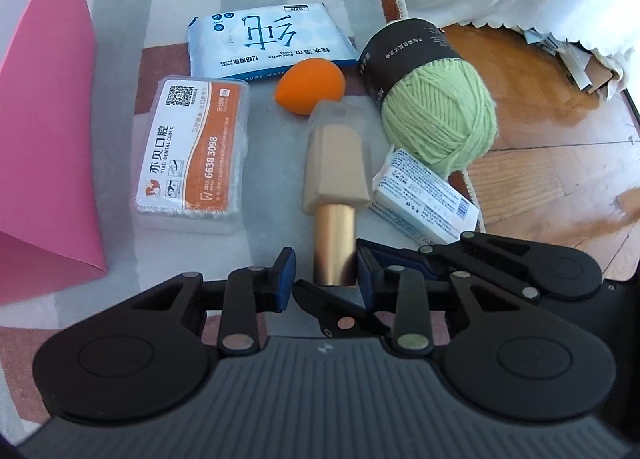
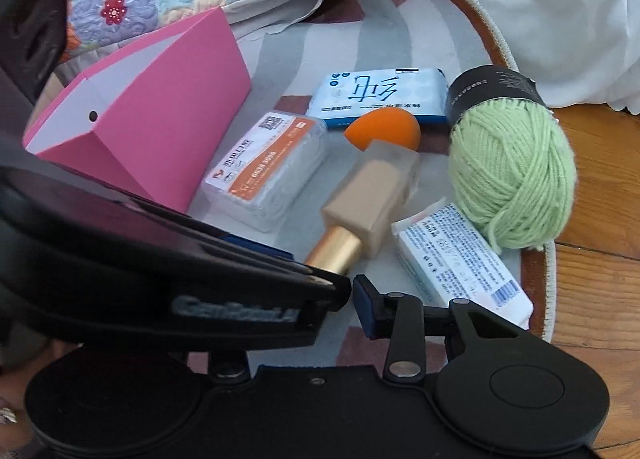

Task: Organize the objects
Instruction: 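Close the left tool on the gold-and-beige lipstick tube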

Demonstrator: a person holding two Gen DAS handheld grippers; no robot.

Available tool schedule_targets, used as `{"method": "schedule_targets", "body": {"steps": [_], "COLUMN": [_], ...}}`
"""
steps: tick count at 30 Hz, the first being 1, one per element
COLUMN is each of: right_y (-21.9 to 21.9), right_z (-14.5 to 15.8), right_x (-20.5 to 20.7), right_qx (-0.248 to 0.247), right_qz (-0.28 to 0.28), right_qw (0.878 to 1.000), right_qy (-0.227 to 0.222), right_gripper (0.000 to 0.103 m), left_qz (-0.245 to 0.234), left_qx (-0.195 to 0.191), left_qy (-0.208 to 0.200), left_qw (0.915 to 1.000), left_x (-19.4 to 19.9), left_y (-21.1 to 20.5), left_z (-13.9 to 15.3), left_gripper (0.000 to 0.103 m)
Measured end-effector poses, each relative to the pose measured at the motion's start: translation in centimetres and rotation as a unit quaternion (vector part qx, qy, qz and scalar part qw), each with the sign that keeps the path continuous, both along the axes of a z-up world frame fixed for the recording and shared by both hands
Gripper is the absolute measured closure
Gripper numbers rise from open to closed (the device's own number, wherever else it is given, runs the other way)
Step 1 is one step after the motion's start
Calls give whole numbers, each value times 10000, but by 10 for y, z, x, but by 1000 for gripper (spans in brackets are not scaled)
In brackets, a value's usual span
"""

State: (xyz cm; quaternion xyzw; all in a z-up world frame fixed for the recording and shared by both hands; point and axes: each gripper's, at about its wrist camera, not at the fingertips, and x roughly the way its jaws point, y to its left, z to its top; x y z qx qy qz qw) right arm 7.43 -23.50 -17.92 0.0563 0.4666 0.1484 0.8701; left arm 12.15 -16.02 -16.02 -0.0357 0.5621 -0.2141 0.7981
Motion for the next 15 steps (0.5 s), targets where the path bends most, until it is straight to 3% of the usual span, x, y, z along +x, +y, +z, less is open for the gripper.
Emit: {"method": "schedule_targets", "body": {"steps": [8,15], "right_y": [1,-10], "right_z": [3,2], "right_x": [-15,-20], "right_qx": [-110,167], "right_qz": [164,7], "right_qw": [9998,9999], "right_qy": [-52,46], "right_gripper": [69,70], "left_qz": [44,-59], "left_qx": [-268,-256], "left_qy": [272,92], "left_qw": [9993,9996], "left_x": [-10,-12], "left_y": [8,8], "left_z": [-1,8], "left_gripper": [80,80]}}
